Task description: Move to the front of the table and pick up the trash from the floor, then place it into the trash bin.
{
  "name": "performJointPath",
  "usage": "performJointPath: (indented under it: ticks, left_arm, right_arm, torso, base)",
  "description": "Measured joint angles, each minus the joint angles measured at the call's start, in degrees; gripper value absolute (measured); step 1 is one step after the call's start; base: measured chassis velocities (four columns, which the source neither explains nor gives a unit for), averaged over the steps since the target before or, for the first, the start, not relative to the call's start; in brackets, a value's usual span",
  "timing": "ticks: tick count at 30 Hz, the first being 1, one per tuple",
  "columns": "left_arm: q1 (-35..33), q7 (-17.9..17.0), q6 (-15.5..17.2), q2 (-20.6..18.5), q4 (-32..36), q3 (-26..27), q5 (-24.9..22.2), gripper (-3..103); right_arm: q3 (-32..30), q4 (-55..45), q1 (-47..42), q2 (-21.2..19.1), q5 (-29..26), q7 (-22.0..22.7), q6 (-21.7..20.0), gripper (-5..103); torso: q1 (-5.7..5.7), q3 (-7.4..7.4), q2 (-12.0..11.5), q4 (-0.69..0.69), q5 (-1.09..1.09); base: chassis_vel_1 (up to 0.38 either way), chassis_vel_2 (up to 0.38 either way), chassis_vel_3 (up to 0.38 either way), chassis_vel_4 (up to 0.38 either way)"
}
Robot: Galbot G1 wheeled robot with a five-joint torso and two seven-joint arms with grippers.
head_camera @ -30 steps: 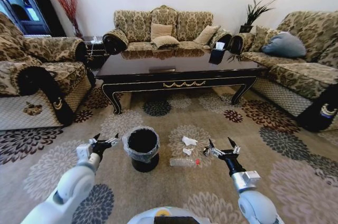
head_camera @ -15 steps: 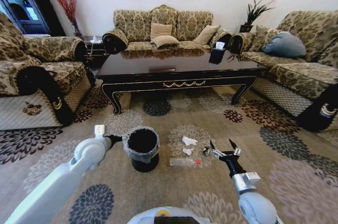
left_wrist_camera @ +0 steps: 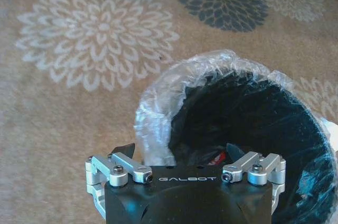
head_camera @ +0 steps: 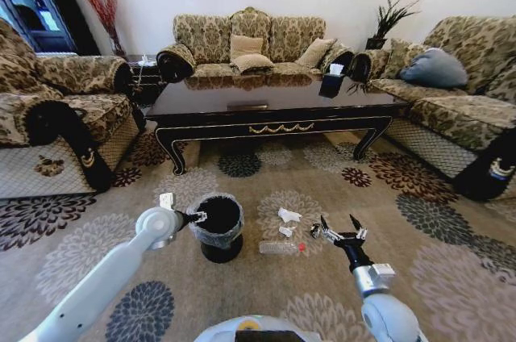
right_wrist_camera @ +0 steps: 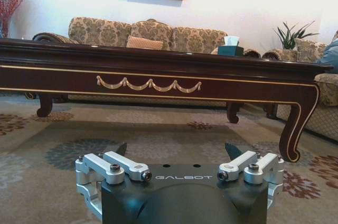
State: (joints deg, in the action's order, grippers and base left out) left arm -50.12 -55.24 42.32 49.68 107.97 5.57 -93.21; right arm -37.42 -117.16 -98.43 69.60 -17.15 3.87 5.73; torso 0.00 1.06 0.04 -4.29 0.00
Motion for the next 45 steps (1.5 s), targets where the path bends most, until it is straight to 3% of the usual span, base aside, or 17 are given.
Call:
performJointPath:
  ticks: [14, 23, 24, 27, 30, 33, 36, 38, 43, 45]
  left_arm:
    - [2.76, -1.19, -0.12, 2.23, -7.7, -1.39, -3.28, 98]
    - [3.19, -1.12, -0.15, 3.82, -11.05, -1.32, -3.2, 85]
    - [3.19, -1.09, -0.17, 4.36, -11.77, -1.09, -2.93, 77]
    - [3.01, -1.08, -0.18, 4.56, -11.83, -0.89, -2.78, 72]
    - [2.21, -1.08, -0.18, 4.59, -11.32, -0.56, -2.54, 55]
    - [1.78, -1.08, -0.18, 4.58, -11.16, -0.38, -2.47, 50]
    - [1.51, -1.05, -0.21, 4.7, -11.29, -0.2, -2.39, 34]
    - [1.48, -1.04, -0.22, 4.84, -11.42, -0.15, -2.32, 34]
    - [1.26, -1.13, -0.29, 4.95, -11.59, 0.23, -2.03, 8]
    - [1.13, -1.18, -0.23, 4.78, -11.66, 0.48, -1.98, 5]
  right_arm:
    - [0.24, 0.73, 0.21, 0.93, 0.36, 0.21, 0.21, 100]
    - [-0.02, 0.96, -0.07, 0.84, 0.3, 0.25, 0.45, 100]
    - [-0.03, 1.01, -0.05, 0.85, 0.28, 0.24, 0.51, 100]
    - [0.01, 1.0, 0.06, 0.89, 0.24, 0.24, 0.51, 100]
    - [0.11, 1.22, 0.19, 0.91, 0.21, 0.24, 0.51, 100]
    - [0.18, 1.33, 0.23, 0.92, 0.13, 0.24, 0.51, 100]
    - [0.3, 1.48, 0.26, 0.93, 0.02, 0.24, 0.55, 100]
    - [0.31, 1.54, 0.24, 0.89, -0.02, 0.24, 0.59, 100]
    - [0.3, 1.9, 0.37, 0.74, -0.35, 0.24, 0.74, 100]
    - [0.36, 1.98, 0.41, 0.79, -0.4, 0.24, 0.78, 100]
  torso:
    - [0.0, 0.0, 0.0, 0.01, 0.0]
    - [0.0, 0.0, 0.0, 0.01, -0.01]
    - [0.0, 0.0, 0.0, 0.02, 0.0]
    - [0.0, 0.0, 0.0, 0.01, -0.01]
    - [0.0, 0.0, 0.0, 0.02, 0.0]
    - [0.0, 0.0, 0.0, 0.01, 0.0]
    - [0.0, -0.01, 0.0, 0.02, 0.01]
    - [0.0, -0.01, 0.01, 0.02, 0.02]
    - [0.0, -0.02, 0.01, 0.02, 0.03]
    - [0.0, -0.02, 0.01, 0.04, 0.05]
  base:
    - [0.0, 0.0, 0.0, 0.0]
    - [0.0, 0.0, 0.0, 0.0]
    - [0.0, 0.0, 0.0, 0.0]
    - [0.0, 0.0, 0.0, 0.0]
    - [0.0, 0.0, 0.0, 0.0]
    - [0.0, 0.0, 0.0, 0.0]
    - [0.0, 0.0, 0.0, 0.0]
    - [0.0, 0.0, 0.0, 0.0]
    - [0.0, 0.0, 0.0, 0.0]
    - [0.0, 0.0, 0.0, 0.0]
